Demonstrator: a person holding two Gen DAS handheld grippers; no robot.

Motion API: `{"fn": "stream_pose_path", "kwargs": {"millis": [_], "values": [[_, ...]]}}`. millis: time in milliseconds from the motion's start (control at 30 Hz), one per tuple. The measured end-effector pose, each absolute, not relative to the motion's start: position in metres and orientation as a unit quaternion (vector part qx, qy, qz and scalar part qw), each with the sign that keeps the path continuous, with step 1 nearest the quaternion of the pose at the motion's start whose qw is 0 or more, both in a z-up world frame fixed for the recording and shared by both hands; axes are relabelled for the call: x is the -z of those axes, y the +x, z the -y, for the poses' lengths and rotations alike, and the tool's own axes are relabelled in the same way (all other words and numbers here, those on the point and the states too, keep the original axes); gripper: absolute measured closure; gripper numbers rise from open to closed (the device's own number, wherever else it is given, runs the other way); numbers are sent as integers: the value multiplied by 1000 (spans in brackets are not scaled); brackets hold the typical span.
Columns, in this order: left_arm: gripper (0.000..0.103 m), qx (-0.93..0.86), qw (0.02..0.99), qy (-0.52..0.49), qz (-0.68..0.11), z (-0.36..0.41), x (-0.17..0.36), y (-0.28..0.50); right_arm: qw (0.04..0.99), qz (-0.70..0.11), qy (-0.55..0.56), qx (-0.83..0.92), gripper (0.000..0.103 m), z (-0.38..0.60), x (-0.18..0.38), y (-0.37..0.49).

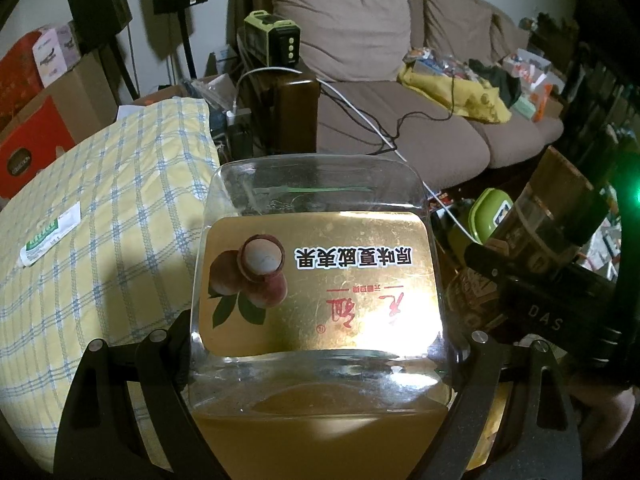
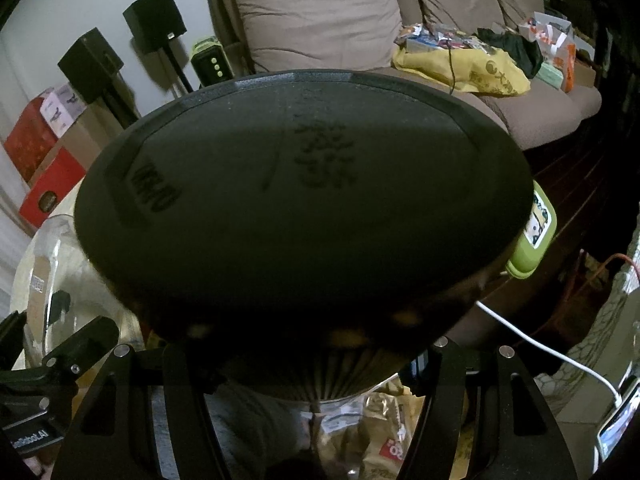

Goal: Organize objects
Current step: 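Carry the jar with the right gripper while the left gripper carries the plastic box toward the sofa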

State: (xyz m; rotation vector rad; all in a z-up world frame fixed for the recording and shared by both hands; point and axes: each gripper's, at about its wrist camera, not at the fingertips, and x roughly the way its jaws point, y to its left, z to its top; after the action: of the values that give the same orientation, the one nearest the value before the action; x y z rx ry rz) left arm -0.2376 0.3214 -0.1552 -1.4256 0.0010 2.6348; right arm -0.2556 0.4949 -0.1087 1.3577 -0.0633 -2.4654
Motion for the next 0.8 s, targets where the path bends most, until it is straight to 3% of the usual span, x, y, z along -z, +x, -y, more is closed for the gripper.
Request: {"fn": "stream_pose_path", "kwargs": {"millis": [800], "values": [[14,-876,96,-472,-8,-348,152,-235,159,21,483,861,37,-495,115,-255]]}}
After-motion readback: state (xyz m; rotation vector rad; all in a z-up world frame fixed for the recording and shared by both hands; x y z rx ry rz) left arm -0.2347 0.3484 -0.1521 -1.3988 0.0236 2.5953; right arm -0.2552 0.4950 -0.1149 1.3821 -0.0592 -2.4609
